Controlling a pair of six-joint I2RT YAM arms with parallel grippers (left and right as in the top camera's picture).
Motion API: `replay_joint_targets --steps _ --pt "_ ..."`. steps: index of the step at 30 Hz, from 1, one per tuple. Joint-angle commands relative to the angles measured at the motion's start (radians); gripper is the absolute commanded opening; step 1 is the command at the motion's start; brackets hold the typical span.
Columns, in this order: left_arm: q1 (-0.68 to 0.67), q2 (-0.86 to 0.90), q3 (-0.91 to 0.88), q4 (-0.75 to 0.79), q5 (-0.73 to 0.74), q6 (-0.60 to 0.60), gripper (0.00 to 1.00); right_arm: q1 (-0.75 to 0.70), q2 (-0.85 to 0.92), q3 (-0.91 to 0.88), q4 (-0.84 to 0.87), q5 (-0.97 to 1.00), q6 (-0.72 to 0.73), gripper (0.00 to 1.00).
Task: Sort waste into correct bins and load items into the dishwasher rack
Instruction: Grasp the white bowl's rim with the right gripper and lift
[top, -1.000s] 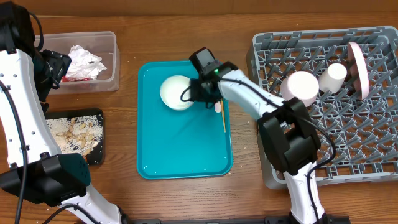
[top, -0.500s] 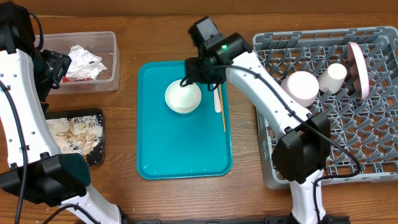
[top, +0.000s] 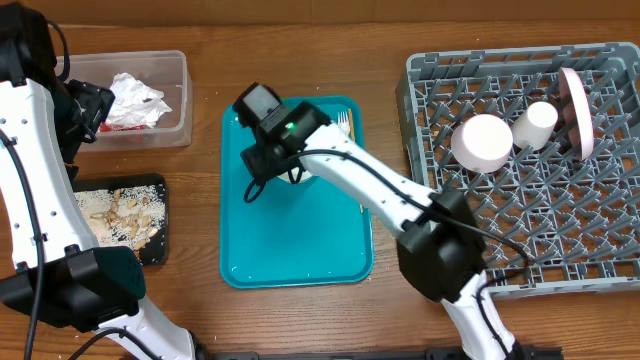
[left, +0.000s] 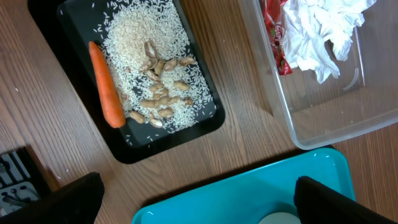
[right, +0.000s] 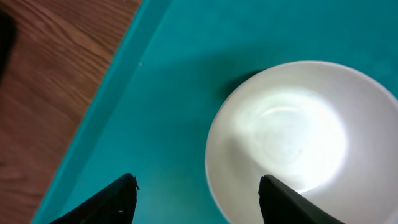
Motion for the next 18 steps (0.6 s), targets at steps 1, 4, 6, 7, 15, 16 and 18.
replay_joint_targets --steps 1,4,6,7,15,16,18 --pt "-0.002 -0.005 0.000 -0.002 -0.016 -0.021 1.00 -0.007 0.044 -0.009 0.016 0.043 -0.023 0.66" --pt "-0.002 -0.005 0.000 -0.002 -0.016 -0.021 1.00 -0.008 0.059 -0.009 0.022 0.046 -0.023 0.65" --pt "-0.002 -0.005 0.000 -0.002 -0.016 -0.021 1.00 -0.009 0.059 -0.009 0.029 0.046 -0.023 0.65" --pt "-0.002 -0.005 0.000 -0.002 -0.016 -0.021 1.00 -0.009 0.059 -0.009 0.034 0.046 -0.023 0.62" --pt "-0.002 -0.005 0.000 -0.002 -0.016 -0.021 1.00 0.008 0.072 -0.013 0.037 0.040 0.002 0.41" --pt "-0.002 -0.005 0.000 -0.002 -0.016 -0.021 1.00 0.011 0.076 -0.013 0.037 0.041 0.002 0.41" --pt "-0.002 -0.005 0.000 -0.002 -0.016 -0.021 1.00 0.015 0.087 -0.013 0.036 0.041 0.002 0.41"
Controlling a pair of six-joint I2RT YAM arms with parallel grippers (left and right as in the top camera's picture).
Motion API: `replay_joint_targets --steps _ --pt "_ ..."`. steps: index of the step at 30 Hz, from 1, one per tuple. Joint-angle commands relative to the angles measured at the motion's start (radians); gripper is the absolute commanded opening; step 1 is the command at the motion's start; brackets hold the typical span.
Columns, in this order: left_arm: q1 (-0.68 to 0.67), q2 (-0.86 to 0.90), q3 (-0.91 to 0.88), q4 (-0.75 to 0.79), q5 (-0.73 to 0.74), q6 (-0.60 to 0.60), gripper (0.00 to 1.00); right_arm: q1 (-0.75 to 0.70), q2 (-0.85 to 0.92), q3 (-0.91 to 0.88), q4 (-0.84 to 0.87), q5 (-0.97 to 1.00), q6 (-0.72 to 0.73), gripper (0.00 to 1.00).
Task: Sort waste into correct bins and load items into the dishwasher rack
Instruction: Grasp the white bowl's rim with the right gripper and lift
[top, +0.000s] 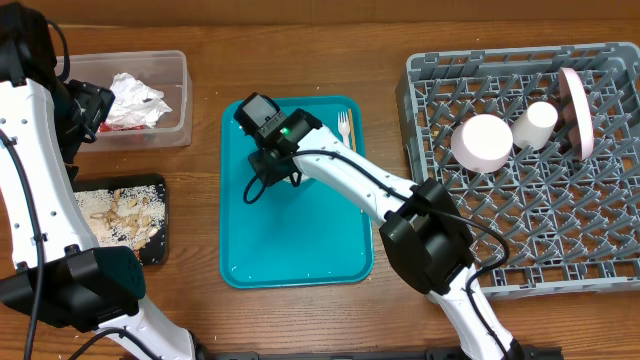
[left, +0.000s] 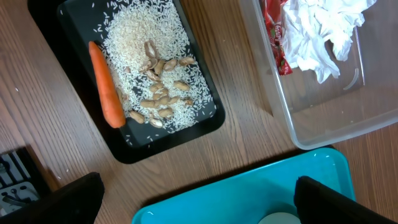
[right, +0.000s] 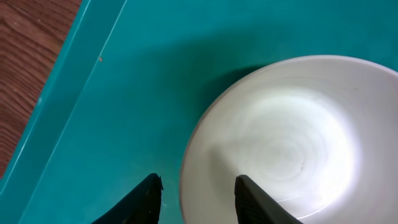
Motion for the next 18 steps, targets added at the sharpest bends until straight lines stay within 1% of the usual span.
replay_joint_targets --steps 1,13,15,16,18 --pt "-0.002 -0.005 0.000 -0.002 -0.016 -0.021 1.00 0.015 0.031 -0.001 0.003 0.005 0.011 0.41" --pt "-0.002 -0.005 0.000 -0.002 -0.016 -0.021 1.00 0.016 0.032 -0.001 -0.021 -0.006 0.018 0.41" --pt "-0.002 -0.005 0.000 -0.002 -0.016 -0.021 1.00 0.019 0.032 -0.001 -0.020 -0.006 0.019 0.38" --pt "-0.002 -0.005 0.000 -0.002 -0.016 -0.021 1.00 0.019 0.032 -0.001 -0.021 -0.006 0.031 0.33" --pt "-0.002 -0.005 0.000 -0.002 -0.016 -0.021 1.00 0.018 0.032 -0.001 -0.024 -0.007 0.049 0.29"
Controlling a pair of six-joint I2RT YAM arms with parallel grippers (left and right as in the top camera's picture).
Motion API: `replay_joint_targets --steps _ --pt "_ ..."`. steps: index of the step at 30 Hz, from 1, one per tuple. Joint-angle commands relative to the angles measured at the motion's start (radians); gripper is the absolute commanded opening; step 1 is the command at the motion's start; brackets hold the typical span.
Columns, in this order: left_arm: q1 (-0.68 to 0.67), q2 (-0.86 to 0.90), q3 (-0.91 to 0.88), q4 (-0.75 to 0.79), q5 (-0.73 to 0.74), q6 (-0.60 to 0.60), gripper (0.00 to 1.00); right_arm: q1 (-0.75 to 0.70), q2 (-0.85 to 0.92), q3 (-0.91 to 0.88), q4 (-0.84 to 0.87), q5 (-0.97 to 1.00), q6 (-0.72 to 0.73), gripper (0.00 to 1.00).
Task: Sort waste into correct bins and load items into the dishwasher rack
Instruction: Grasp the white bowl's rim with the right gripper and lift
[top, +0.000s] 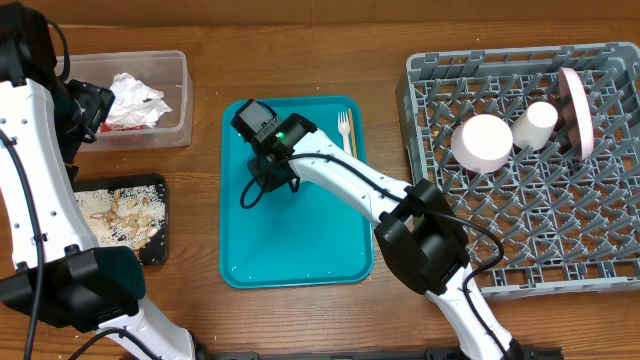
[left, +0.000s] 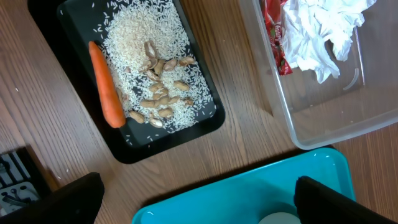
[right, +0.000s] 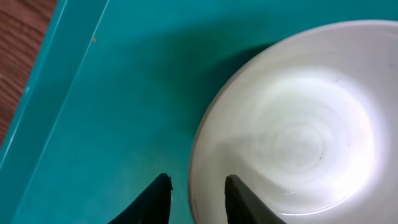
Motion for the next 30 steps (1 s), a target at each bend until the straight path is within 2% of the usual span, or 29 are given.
replay_joint_targets --steps 1,4,8,12,16,23,30 --pt "-0.002 -0.005 0.000 -0.002 -0.016 -0.021 1.00 0.006 0.015 -0.001 -0.002 -0.005 0.026 0.27" --pt "-0.002 -0.005 0.000 -0.002 -0.016 -0.021 1.00 0.006 0.015 -0.001 -0.008 -0.011 0.026 0.25" --pt "-0.002 -0.005 0.000 -0.002 -0.016 -0.021 1.00 0.006 0.015 0.000 -0.012 -0.028 0.026 0.16" --pt "-0.002 -0.005 0.000 -0.002 -0.016 -0.021 1.00 0.001 0.012 0.010 -0.019 -0.028 0.029 0.12" --pt "-0.002 -0.005 0.000 -0.002 -0.016 -0.021 1.00 -0.021 0.003 0.060 -0.072 -0.051 0.049 0.04" --pt "-0.002 -0.005 0.000 -0.002 -0.016 -0.021 1.00 -0.089 -0.056 0.201 -0.195 -0.174 0.054 0.04" --pt "-0.002 -0.005 0.000 -0.002 -0.016 -0.021 1.00 -0.208 -0.256 0.237 -0.284 -0.196 0.103 0.04"
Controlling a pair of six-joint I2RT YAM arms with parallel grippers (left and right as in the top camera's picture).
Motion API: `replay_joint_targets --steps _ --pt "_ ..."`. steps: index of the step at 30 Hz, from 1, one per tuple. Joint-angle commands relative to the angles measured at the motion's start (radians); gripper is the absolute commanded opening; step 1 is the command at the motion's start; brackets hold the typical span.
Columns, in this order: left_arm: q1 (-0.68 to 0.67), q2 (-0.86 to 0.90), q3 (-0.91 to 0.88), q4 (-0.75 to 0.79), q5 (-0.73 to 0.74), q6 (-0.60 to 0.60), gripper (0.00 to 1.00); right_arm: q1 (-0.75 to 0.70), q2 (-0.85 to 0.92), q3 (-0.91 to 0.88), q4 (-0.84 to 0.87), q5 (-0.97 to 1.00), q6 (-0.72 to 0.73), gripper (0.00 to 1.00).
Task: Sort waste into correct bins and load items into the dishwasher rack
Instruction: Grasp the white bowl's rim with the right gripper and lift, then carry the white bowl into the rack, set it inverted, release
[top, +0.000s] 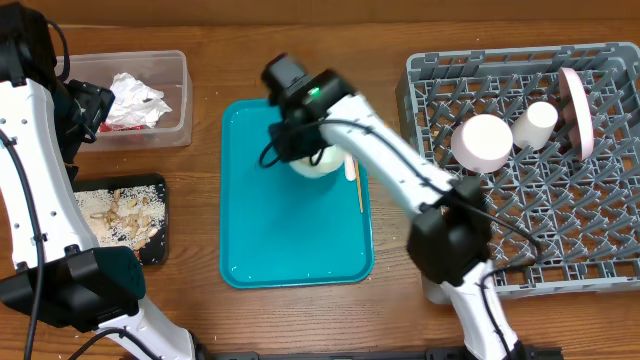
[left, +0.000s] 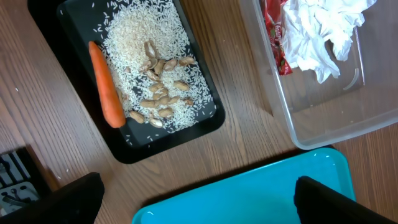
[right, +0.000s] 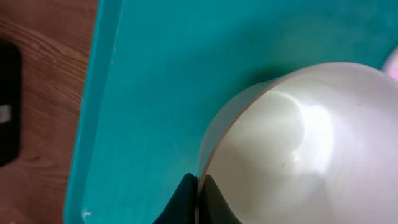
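Observation:
My right gripper (right: 196, 183) is shut on the left rim of a white bowl (right: 292, 155). The bowl (top: 318, 160) hangs tilted over the upper right part of the teal tray (top: 290, 240), with the right gripper (top: 298, 135) above it. A pale fork (top: 355, 185) lies along the tray's right side, partly hidden by the bowl. The grey dishwasher rack (top: 420, 70) stands at the right. My left gripper (left: 199, 199) is open, high over the tray's left corner, with nothing between its fingers.
The rack holds an upturned white bowl (top: 482, 142), a white cup (top: 536, 123) and a pink plate (top: 578, 108) on edge. A clear bin (left: 323, 130) holds crumpled paper (left: 317, 31). A black tray (left: 205, 121) holds rice, peanuts and a carrot (left: 106, 84).
My right gripper was open around the bowl's left rim at the tray's upper left. It is now shut on that rim, and the bowl is tilted and further right. The left arm has not moved.
The right gripper first stood wide open over the bowl on the tray. At the following two moments its jaws were narrower and straddled the left rim. Now they pinch the rim and the bowl is off its old spot, toward the tray's right side.

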Motion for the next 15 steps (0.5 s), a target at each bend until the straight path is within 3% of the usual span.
replay_joint_targets --steps 1,11,15 --pt "-0.002 -0.005 0.000 -0.002 -0.016 -0.021 1.00 -0.081 -0.201 0.052 -0.033 -0.024 0.035 0.04" --pt "-0.002 -0.005 0.000 -0.002 -0.016 -0.021 1.00 -0.435 -0.405 0.051 -0.293 -0.040 0.044 0.04" --pt "-0.002 -0.005 0.000 -0.002 -0.016 -0.021 1.00 -0.677 -0.424 0.051 -0.384 -0.240 -0.079 0.04"
